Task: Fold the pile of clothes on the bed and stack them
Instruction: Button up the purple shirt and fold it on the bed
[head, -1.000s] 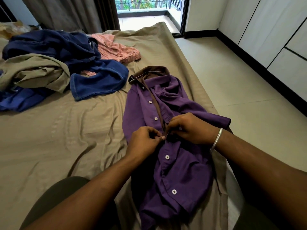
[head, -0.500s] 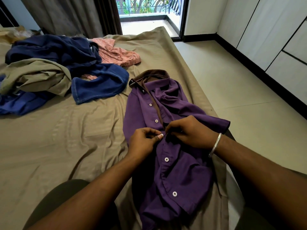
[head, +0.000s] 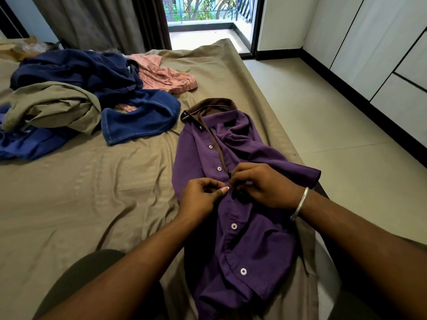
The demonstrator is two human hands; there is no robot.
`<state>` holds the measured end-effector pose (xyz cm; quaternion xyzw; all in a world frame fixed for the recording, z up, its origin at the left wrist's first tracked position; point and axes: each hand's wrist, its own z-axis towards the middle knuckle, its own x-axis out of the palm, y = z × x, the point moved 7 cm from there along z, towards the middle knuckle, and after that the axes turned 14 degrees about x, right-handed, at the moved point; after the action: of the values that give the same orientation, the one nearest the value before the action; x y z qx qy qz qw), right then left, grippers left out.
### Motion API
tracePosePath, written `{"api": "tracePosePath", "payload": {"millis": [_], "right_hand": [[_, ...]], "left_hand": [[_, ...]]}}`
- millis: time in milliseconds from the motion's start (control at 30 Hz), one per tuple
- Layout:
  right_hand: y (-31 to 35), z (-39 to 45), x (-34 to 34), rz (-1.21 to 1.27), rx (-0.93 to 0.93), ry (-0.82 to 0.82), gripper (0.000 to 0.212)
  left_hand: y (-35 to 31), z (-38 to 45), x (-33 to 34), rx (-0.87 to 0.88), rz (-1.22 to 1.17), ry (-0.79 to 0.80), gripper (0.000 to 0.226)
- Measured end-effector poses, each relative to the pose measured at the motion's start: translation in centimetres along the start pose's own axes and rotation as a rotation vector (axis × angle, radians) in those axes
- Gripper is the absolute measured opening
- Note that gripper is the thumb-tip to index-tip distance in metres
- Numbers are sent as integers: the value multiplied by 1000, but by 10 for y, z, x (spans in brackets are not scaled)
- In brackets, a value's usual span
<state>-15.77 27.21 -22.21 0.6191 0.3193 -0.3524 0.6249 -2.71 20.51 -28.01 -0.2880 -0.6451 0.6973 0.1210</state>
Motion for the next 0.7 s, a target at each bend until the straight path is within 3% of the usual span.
{"api": "tracePosePath", "payload": {"millis": [567,700], "right_hand": [[3,1,0,-6,-7,-2,14],[6,-1,-2,-9,-42,-9,13]], "left_hand": [[-11,-8,2,-50,-165,20,13],[-6,-11,4,-130,-253,24,13]]}}
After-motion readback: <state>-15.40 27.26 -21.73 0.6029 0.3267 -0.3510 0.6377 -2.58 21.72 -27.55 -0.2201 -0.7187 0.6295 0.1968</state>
